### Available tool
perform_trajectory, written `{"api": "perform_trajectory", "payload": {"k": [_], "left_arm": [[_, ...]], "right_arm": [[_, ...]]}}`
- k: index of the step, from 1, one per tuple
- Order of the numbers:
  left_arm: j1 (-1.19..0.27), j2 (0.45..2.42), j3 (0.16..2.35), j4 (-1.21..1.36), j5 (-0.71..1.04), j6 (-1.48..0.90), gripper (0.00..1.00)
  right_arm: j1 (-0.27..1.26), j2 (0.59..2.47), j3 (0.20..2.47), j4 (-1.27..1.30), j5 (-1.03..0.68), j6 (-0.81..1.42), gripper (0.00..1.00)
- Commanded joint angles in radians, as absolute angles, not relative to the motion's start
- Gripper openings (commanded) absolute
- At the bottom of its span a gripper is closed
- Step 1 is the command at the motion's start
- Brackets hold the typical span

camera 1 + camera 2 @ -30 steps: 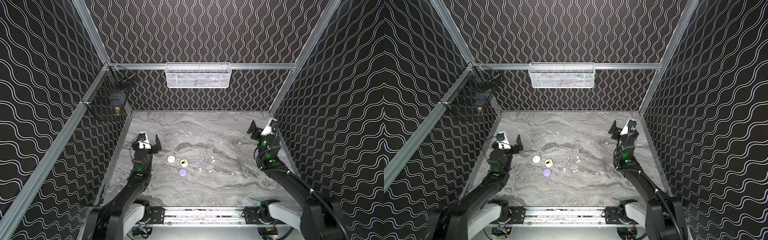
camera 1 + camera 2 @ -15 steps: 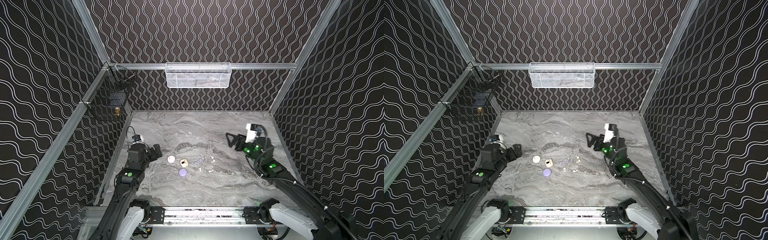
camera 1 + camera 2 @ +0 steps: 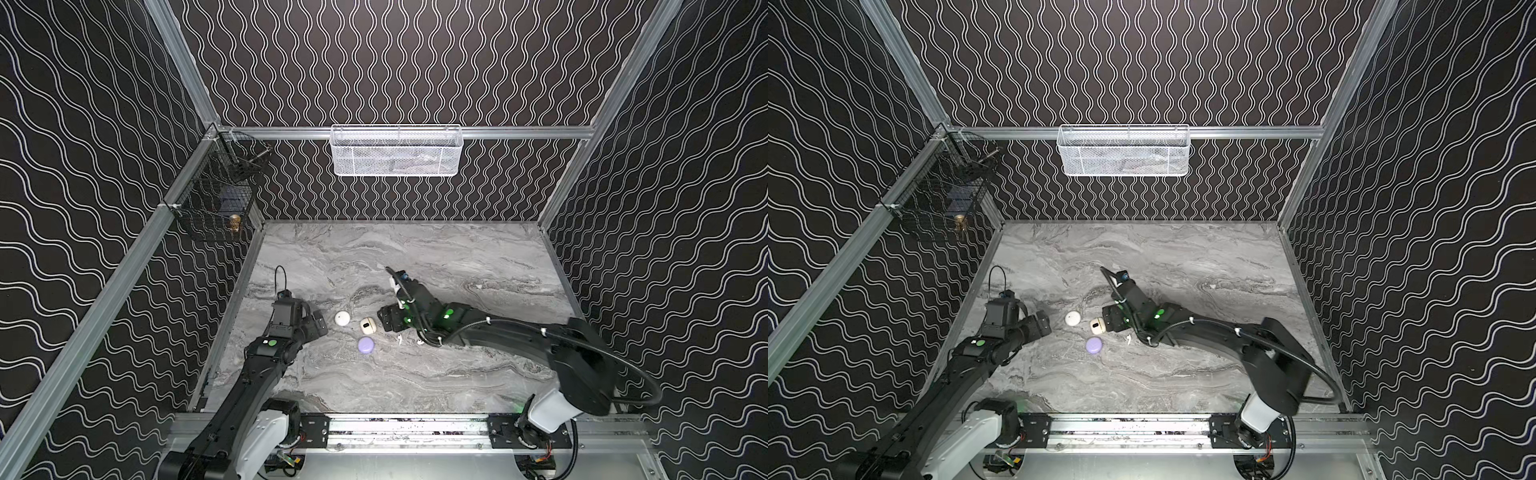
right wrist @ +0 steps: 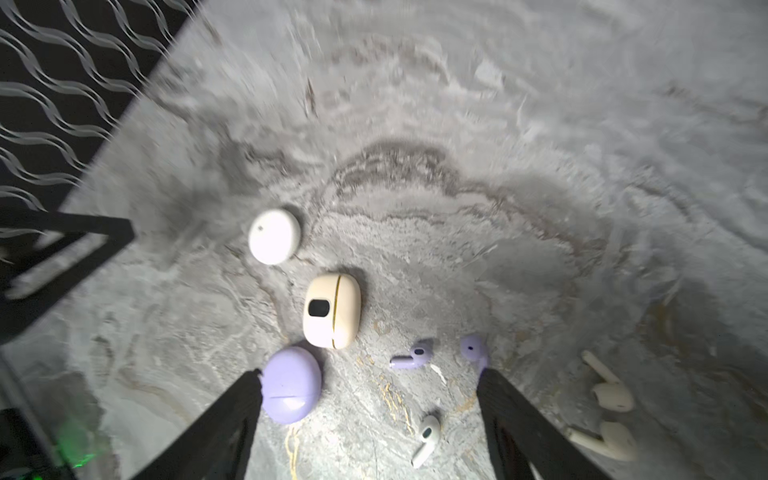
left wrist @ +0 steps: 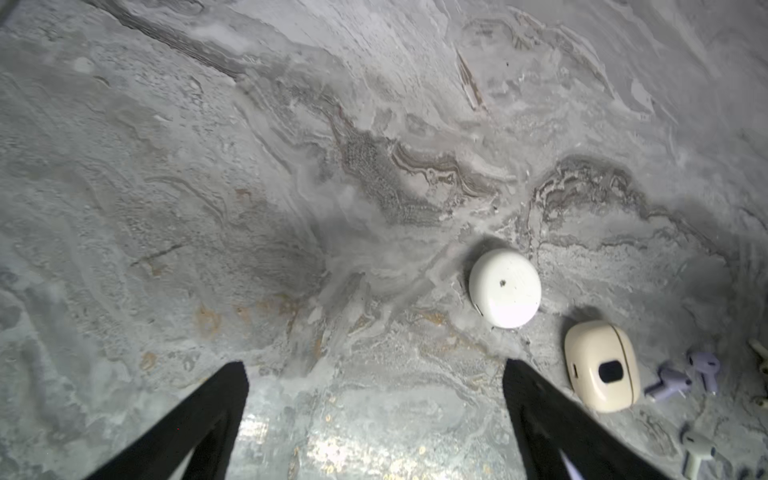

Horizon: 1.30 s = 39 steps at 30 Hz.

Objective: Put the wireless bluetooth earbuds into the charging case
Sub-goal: 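Reach the right gripper to the cream gold-banded case and grasp it, then lift the cream case with the right gripper while the left gripper rises toward it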

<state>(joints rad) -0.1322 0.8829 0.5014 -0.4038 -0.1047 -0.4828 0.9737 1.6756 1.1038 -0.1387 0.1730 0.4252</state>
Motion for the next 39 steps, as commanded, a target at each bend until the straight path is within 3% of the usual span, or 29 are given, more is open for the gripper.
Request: {"api": "perform_trajectory", "payload": {"k": [1, 12, 24, 39], "left_arm": [[-0.133, 0.881, 0.483, -0.343, -0.076, -0.472, 0.99], [-0.133, 0.846, 0.459, -0.313, -0.031, -0.468, 0.99], [-0.133, 0.839, 0.459, -0.323, -0.052, -0.480, 0.99], [-0.133, 0.844, 0.460, -0.330, -0.066, -0.486, 0.99]], "right_arm": [[0.993, 1.752, 1.175, -0.246, 0.185, 0.412, 0.83], [1.015, 2.015, 1.438, -0.407, 0.185, 0.362, 0.74], [1.037, 2.128, 1.553, -0.478, 0.177, 0.350, 0.71], [1.057, 2.184, 1.589, -0.513, 0.181, 0.363, 0.49]]}}
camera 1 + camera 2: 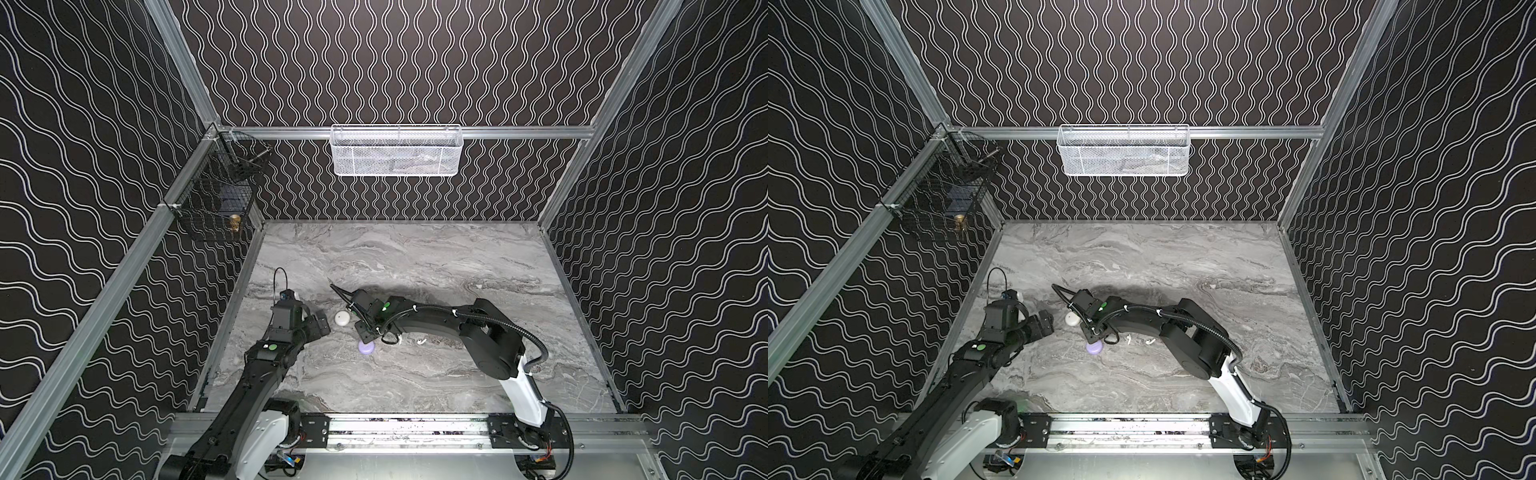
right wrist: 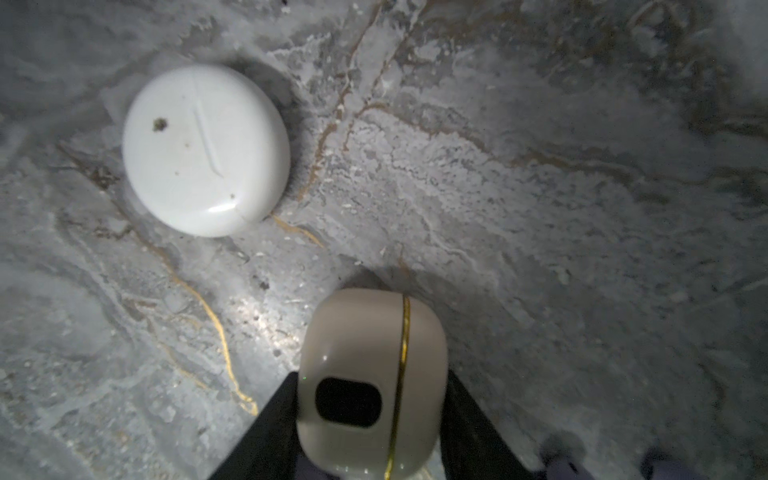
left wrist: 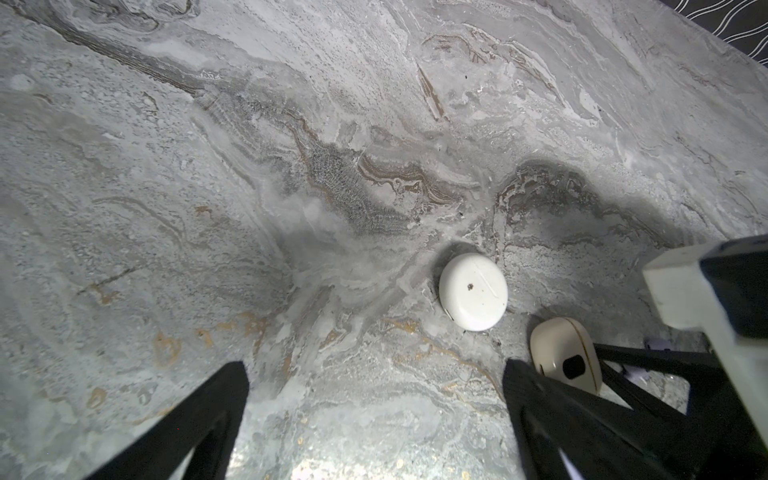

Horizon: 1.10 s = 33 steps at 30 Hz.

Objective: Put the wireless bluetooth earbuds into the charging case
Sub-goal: 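Lift the cream case with the right gripper while the left gripper rises toward it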

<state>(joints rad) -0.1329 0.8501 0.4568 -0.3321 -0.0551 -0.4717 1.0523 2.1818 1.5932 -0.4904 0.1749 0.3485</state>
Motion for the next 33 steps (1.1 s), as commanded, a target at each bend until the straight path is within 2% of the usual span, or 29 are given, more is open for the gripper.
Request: {"api": "perform_trajectory", "payload": {"k": [1, 11, 16, 20, 23, 28, 30, 33], "left_arm": [[-0.133, 0.839, 0.459, -0.331, -0.067, -0.485, 0.99], [-0.133, 0.837, 0.462, -0.328, -0.052, -0.480, 0.99], [-0.132, 0.903, 0.557, -0.342, 0.027, -0.489, 0.99], [-0.133, 0.959, 0.663, -0.240, 0.083, -0.545, 0.99], [-0.131, 1.018, 0.739, -0.115, 0.110, -0.542, 0.99], [-0.119, 1.190, 0.979, -0.143, 0.180, -0.401, 0.99], [-0.118, 1.209, 0.977, -0.116, 0.242, -0.363, 0.99], [-0.118, 1.201, 0.883, 0.015, 0.366, -0.374, 0.98]], "right_arm": [[1.057, 2.182, 1.582, -0.510, 0.183, 0.365, 0.47], [1.057, 2.158, 1.537, -0.464, 0.206, 0.328, 0.40], [1.041, 2.024, 1.411, -0.311, 0.251, 0.194, 0.35], [0.974, 1.907, 1.354, -0.204, 0.251, 0.066, 0.32], [0.914, 1.820, 1.331, -0.113, 0.222, -0.039, 0.31], [0.811, 1.753, 1.261, 0.142, 0.126, -0.279, 0.30], [0.783, 1.754, 1.249, 0.260, 0.083, -0.374, 0.29], [0.755, 1.784, 1.360, 0.234, -0.019, -0.460, 0.21]]}}
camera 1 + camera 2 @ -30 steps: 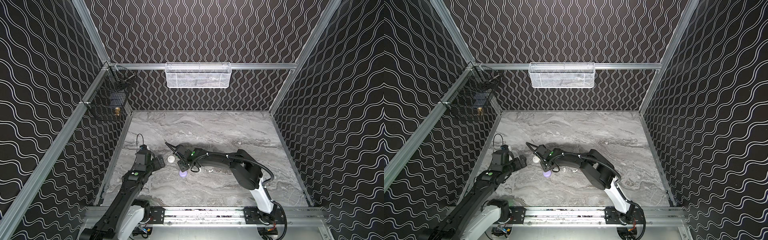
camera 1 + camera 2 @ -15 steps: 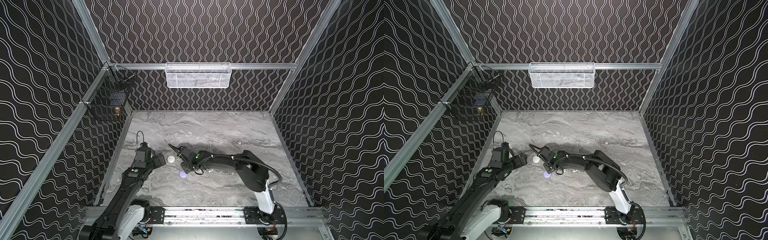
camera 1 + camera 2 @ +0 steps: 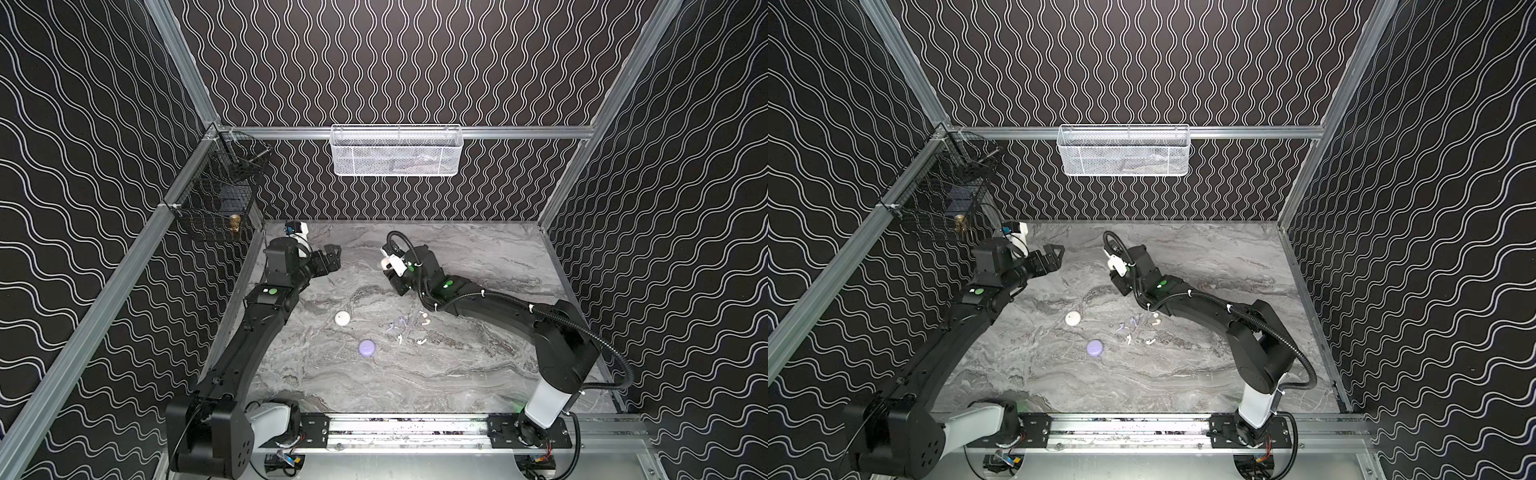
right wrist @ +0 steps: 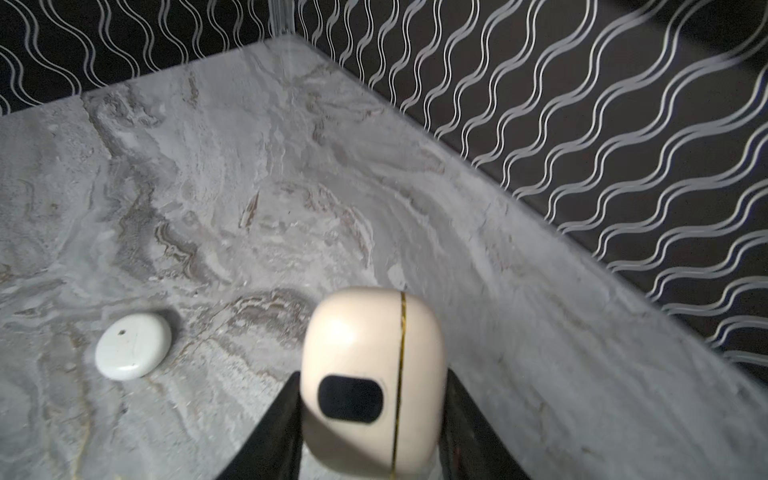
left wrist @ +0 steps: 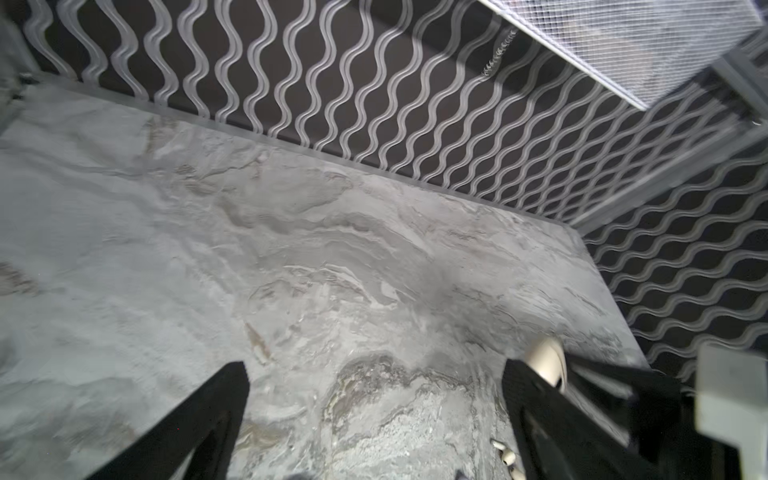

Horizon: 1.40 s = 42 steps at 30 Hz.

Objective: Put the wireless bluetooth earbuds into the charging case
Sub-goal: 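Lift the cream case with the right gripper while the left gripper rises toward it, then grasp the cream case with the left gripper beside the right gripper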

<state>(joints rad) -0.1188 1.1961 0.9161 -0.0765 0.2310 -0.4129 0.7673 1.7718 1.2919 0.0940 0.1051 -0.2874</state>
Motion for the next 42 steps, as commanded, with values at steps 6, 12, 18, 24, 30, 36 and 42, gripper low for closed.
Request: {"api": "perform_trajectory", "payload": {"k": [6, 12, 18, 24, 30, 36, 42], "left_arm": [[-0.118, 1.122, 0.893, 0.044, 0.531, -0.361, 0.96], [-0.120, 1.097, 0.908, 0.054, 0.661, -0.434, 0.92], [-0.149, 1.100, 0.915, 0.094, 0.780, -0.526, 0.88], [-0.289, 1.109, 0.983, -0.107, 0.672, -0.449, 0.84], [-0.430, 1.060, 0.959, -0.172, 0.556, -0.414, 0.79], [-0.449, 1.057, 0.968, -0.213, 0.531, -0.390, 0.68], [-0.448, 1.038, 0.956, -0.214, 0.538, -0.386, 0.57]], "right_arm": [[0.744, 1.732, 1.280, 0.304, -0.058, -0.527, 0.19], [0.756, 1.592, 1.043, 0.474, -0.119, -0.575, 0.24], [0.792, 1.475, 0.928, 0.515, -0.053, -0.637, 0.24], [0.808, 1.380, 0.873, 0.529, -0.082, -0.630, 0.26], [0.876, 1.363, 0.851, 0.539, -0.048, -0.676, 0.26], [0.921, 1.360, 0.856, 0.531, -0.005, -0.699, 0.26], [0.923, 1.403, 0.895, 0.551, 0.027, -0.703, 0.24]]}}
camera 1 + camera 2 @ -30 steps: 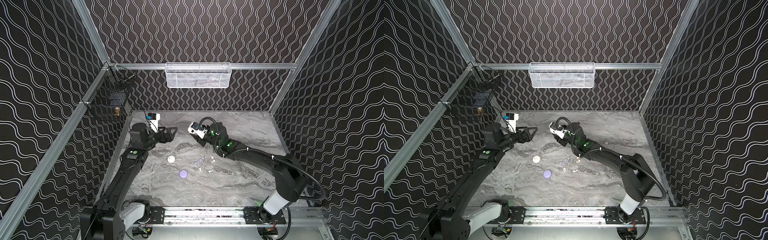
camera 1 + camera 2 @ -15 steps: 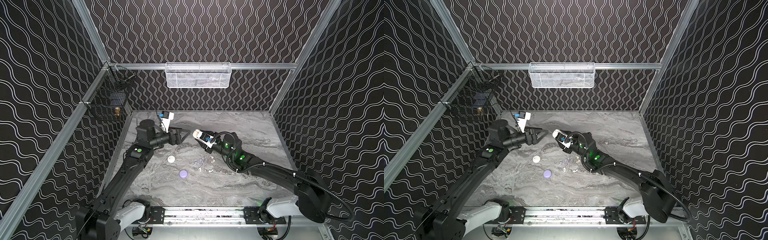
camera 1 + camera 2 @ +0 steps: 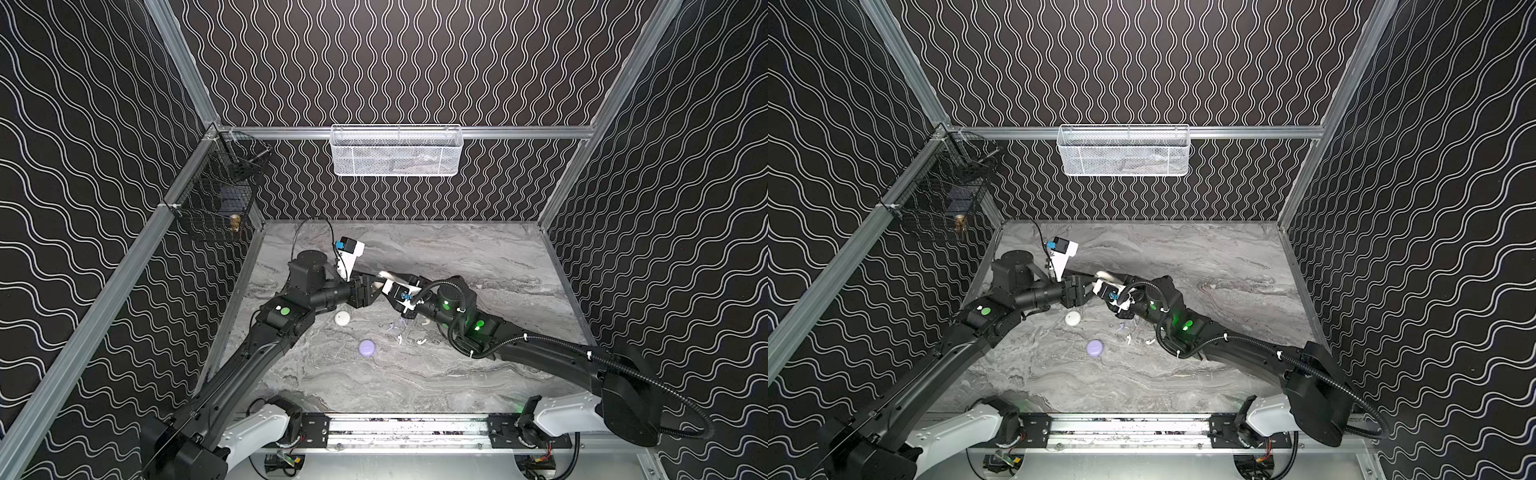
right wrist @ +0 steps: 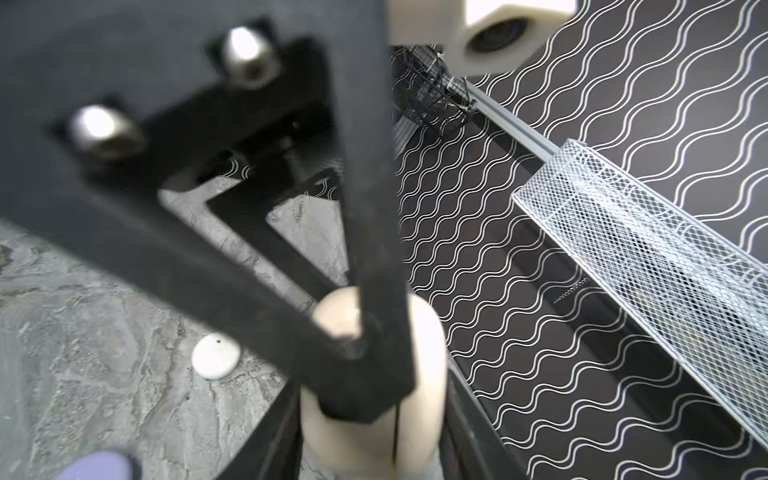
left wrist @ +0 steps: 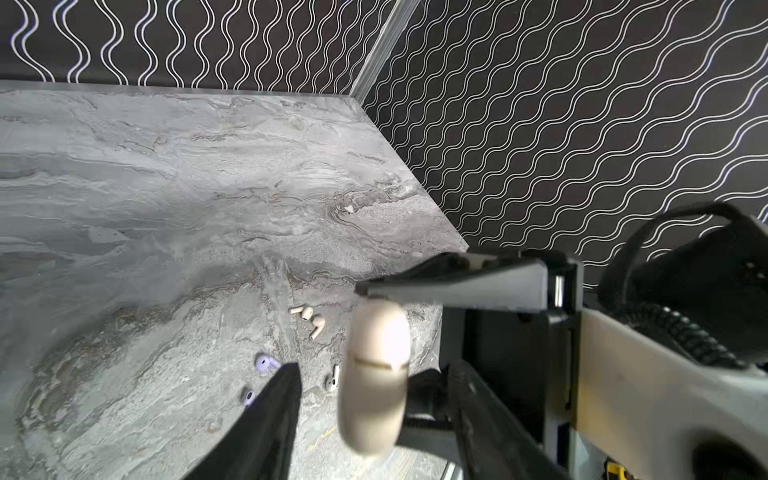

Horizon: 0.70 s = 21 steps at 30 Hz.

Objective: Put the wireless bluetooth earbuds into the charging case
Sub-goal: 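Grasp the cream case with the left gripper beside the right gripper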

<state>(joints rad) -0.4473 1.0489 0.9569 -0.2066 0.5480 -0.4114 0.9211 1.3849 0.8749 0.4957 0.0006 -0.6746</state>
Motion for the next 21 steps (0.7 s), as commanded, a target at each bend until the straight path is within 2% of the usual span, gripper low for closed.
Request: {"api": "perform_trajectory", "payload": {"k": [1, 4, 8, 15, 21], "left_arm": [[-0.449, 1.033, 0.952, -0.205, 0.539, -0.392, 0.57], [-0.449, 1.037, 0.948, -0.186, 0.548, -0.404, 0.55], [-0.449, 1.062, 0.951, -0.178, 0.569, -0.406, 0.45], [-0.449, 1.052, 0.921, -0.137, 0.584, -0.425, 0.44], [-0.449, 1.069, 0.924, -0.133, 0.604, -0.423, 0.36]], "right_arm": [[0.923, 1.415, 0.902, 0.560, 0.042, -0.707, 0.24], [0.923, 1.445, 0.921, 0.569, 0.070, -0.717, 0.23], [0.929, 1.444, 0.920, 0.571, 0.068, -0.713, 0.22], [0.957, 1.390, 0.880, 0.587, 0.051, -0.710, 0.22], [0.963, 1.385, 0.876, 0.603, 0.051, -0.707, 0.23]]}}
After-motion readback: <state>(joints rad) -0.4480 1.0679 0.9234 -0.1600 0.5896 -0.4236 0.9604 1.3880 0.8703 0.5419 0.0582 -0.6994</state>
